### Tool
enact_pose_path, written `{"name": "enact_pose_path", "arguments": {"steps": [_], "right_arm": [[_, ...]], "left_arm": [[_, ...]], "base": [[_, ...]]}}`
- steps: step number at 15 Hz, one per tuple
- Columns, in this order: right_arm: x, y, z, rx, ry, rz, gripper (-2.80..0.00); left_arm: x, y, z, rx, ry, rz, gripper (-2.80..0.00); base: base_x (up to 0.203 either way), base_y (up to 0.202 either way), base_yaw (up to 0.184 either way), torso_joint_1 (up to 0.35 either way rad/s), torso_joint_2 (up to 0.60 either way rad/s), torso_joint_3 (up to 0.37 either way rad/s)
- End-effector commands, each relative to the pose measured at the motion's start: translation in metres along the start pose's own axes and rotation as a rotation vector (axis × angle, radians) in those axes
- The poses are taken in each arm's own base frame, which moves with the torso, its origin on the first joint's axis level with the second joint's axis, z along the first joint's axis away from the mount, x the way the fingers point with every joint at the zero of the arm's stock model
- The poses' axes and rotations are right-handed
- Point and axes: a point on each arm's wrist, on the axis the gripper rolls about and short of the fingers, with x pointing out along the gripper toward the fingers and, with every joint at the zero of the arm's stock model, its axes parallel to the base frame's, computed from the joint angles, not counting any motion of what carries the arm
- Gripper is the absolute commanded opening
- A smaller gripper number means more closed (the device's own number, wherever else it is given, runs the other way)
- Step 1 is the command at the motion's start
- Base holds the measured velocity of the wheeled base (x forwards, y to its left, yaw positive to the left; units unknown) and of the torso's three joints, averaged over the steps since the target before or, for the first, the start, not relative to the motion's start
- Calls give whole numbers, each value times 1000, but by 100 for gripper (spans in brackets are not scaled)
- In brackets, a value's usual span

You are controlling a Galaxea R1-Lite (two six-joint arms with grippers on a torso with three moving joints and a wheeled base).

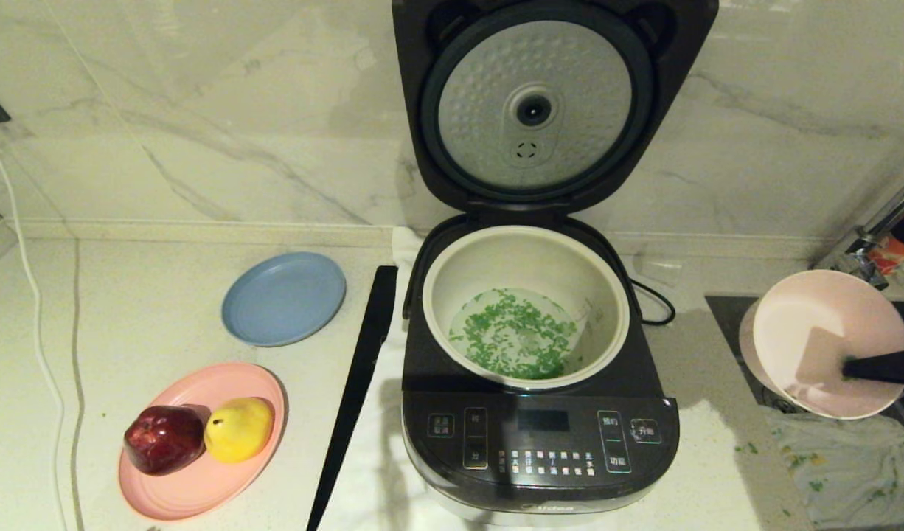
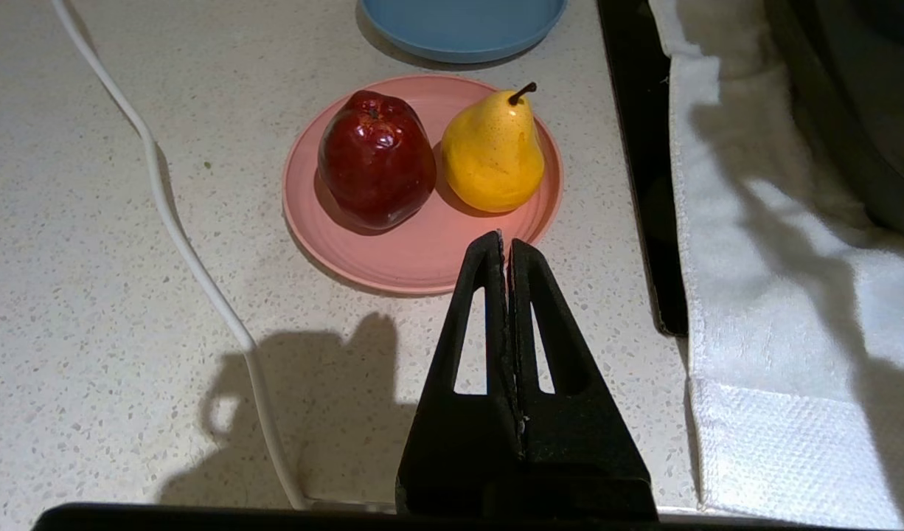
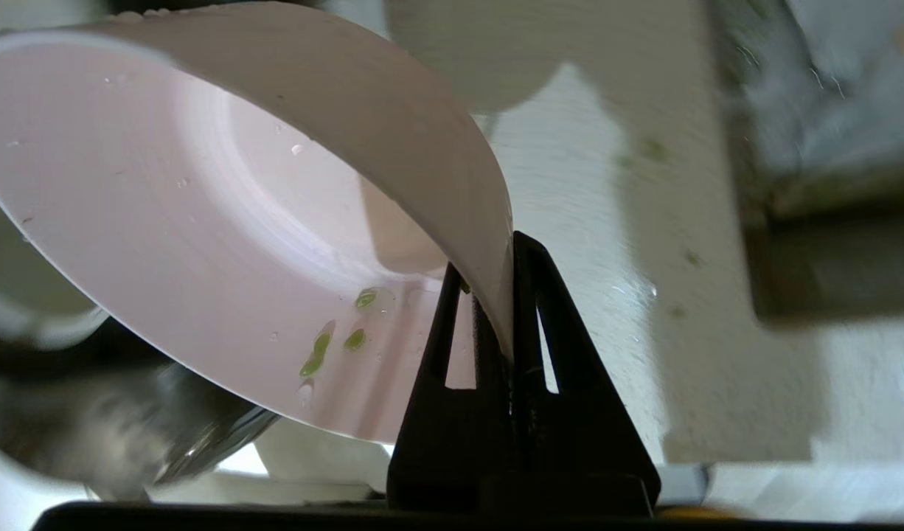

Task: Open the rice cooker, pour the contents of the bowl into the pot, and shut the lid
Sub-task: Fill a bowl with water from the tap

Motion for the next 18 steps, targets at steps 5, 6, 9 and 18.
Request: {"name": "enact_pose_path", "arguments": {"steps": [5,6,9,18], "right_arm": [[38,-134,20,496,-4,-209,-280],[45,-162,22,577,-6,-223,-280],[56,-234,24,727,-42,-258,-280],[68,-358,50,882,-141,-241,-280]], "left_arm": [[0,0,0,0,-1,0,-280],[0,0,0,0,0,0,-280],[0,0,0,0,0,-1,-280],[0,0,0,0,0,1,-280]], "base": [[0,0,0,0,0,0],[0,0,0,0,0,0],[0,0,0,0,0,0],[0,0,0,0,0,0]]}}
